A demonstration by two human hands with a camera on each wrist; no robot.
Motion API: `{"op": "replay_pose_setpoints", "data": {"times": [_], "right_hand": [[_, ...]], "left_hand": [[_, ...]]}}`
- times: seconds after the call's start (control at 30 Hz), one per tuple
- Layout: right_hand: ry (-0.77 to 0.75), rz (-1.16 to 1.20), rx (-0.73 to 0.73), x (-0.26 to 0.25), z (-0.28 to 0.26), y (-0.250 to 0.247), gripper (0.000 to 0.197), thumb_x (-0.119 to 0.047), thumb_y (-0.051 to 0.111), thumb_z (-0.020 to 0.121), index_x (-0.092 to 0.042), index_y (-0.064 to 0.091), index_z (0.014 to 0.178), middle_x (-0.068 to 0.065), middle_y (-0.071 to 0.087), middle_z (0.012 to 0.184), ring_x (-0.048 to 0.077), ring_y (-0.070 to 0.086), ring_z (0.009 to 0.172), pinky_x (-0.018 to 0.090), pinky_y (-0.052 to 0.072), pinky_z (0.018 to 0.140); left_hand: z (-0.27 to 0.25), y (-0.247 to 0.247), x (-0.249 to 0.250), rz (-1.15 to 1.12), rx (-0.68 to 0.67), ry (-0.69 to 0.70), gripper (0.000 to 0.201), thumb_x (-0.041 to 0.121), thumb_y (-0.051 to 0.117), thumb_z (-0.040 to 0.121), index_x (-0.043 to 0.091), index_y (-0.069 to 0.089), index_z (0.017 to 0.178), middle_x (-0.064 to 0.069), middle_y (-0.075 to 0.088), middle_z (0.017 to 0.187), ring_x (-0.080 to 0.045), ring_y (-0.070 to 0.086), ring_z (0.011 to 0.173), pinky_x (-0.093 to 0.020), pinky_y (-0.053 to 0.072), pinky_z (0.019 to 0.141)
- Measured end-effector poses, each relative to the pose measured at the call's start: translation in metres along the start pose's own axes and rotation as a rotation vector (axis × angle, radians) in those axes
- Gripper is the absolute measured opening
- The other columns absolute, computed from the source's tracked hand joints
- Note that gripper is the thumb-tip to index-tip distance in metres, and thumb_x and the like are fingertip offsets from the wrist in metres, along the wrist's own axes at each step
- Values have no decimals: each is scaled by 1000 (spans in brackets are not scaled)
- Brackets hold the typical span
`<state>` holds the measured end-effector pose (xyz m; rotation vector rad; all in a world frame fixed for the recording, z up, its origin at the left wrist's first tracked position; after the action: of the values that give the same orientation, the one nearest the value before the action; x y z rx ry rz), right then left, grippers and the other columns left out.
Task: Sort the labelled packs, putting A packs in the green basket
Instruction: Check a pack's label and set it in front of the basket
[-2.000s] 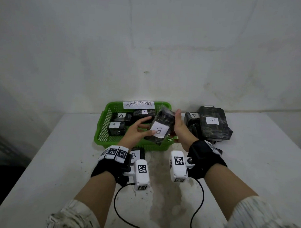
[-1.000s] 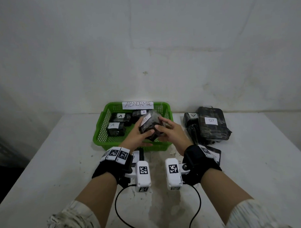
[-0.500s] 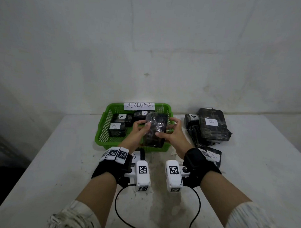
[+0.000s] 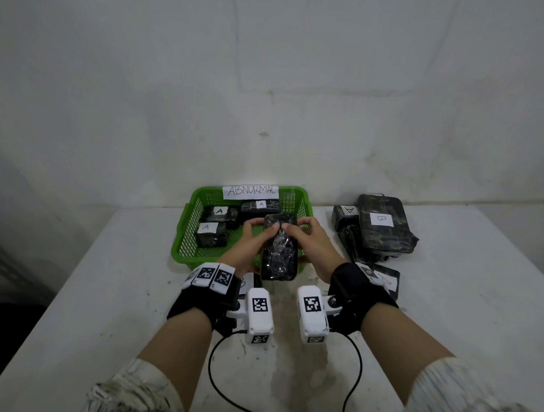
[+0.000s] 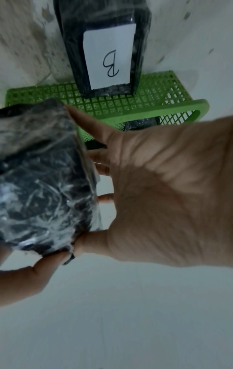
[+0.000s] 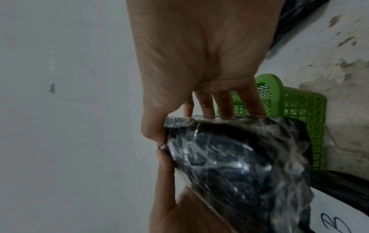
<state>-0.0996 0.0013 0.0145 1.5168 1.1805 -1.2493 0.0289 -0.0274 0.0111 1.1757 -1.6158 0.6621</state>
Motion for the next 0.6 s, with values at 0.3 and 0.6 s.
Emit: {"op": "replay_pose_setpoints", "data": {"times": [0.3,0.6], "right_hand": [[-13,-21,-117,3,-7,9,66,-10,77,77,-29,38,127,17,54,121,31,62,105,37,56,83],[16,-11,-251,4,-9,10,106,-4,81,71,-36,18,149,13,36,148,26,42,134,41,44,105]], "left_hand": [[-2,-7,1,25,30,37,47,43,55,88,30,30,126,-4,54,120,-26,58,106,-58,49,87],[-3,-11,2,-70,46,114,50,20,54,93,28,26,133,-13,56,121,-28,63,98,-49,55,78]]}}
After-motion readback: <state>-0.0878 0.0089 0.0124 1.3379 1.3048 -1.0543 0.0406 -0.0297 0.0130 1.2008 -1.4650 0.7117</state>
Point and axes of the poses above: each hand's wrist, its own z-axis towards the middle knuckle, its own y-axis out of the palm, x = y × z, the point moved 7 cm from there along z, towards the middle knuckle
